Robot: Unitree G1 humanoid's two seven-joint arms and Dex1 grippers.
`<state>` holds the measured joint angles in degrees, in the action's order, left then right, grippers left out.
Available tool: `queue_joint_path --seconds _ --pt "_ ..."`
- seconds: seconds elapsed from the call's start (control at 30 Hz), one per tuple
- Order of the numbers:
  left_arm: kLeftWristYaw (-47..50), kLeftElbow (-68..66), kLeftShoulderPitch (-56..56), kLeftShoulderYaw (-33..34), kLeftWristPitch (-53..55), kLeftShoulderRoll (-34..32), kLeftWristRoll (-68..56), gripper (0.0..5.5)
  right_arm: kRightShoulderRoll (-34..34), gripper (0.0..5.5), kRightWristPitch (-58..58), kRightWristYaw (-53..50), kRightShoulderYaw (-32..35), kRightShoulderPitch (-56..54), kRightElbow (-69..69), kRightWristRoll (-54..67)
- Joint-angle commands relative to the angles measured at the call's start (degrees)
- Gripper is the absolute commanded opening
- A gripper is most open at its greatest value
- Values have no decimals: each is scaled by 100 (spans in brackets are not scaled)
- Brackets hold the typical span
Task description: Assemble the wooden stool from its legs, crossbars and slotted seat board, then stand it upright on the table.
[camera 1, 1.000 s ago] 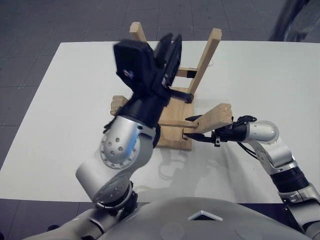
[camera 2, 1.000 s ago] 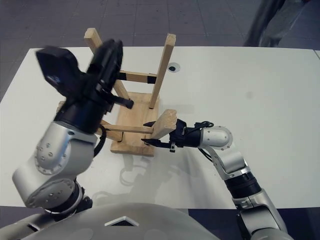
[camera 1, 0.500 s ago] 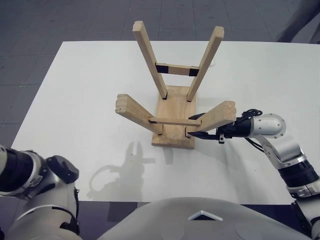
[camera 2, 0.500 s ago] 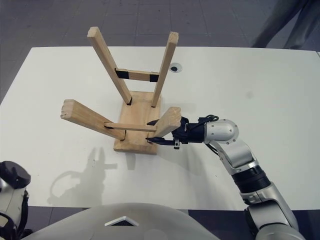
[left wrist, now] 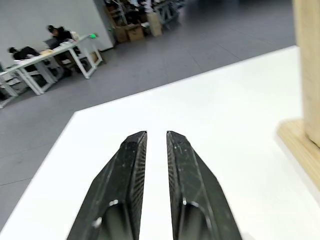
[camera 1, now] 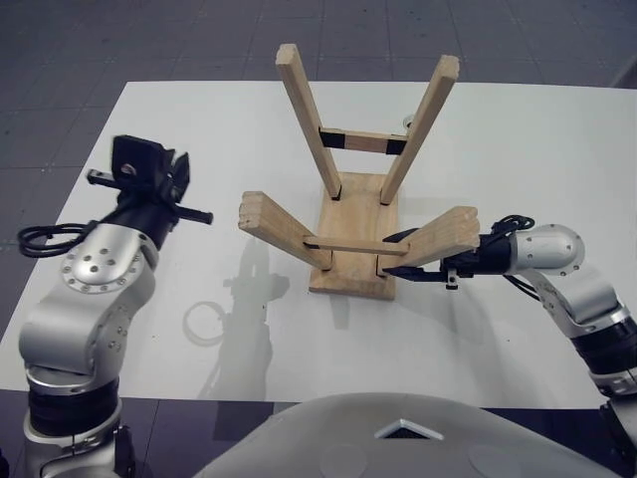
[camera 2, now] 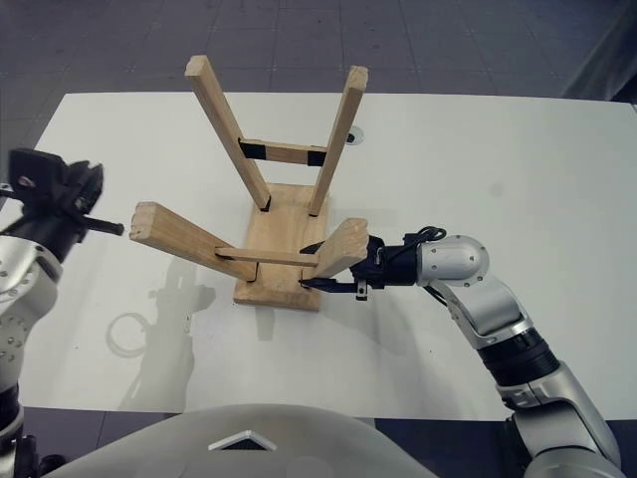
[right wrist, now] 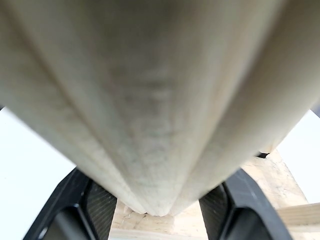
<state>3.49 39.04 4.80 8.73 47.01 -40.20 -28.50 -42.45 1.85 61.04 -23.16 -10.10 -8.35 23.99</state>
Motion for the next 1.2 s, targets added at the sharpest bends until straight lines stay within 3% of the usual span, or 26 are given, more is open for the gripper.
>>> queue_joint_path --seconds 0.03,0.23,0.57,0.6,1.0,1.2 --pt "-380 -103 286 -1011 -361 344 486 72 -814 203 -1133 501 -612 491 581 -972" --pt "-1278 -358 592 -1580 -657 449 520 72 -1172 203 -1115 776 -335 496 242 -460" --pt "-1836 -496 661 -1642 -798 649 814 72 -1403 203 -1272 785 102 584 -339 140" --pt "-1854 -477 673 -1626 -792 667 849 70 -1369 240 -1295 779 65 601 -313 111" --pt "-1983 -308 846 -1516 -724 834 1066 70 -1006 457 -1271 670 310 740 -148 -524" --pt "-1946 13 1063 -1540 -574 925 1074 70 -935 548 -1258 -154 1074 1045 -357 -894"
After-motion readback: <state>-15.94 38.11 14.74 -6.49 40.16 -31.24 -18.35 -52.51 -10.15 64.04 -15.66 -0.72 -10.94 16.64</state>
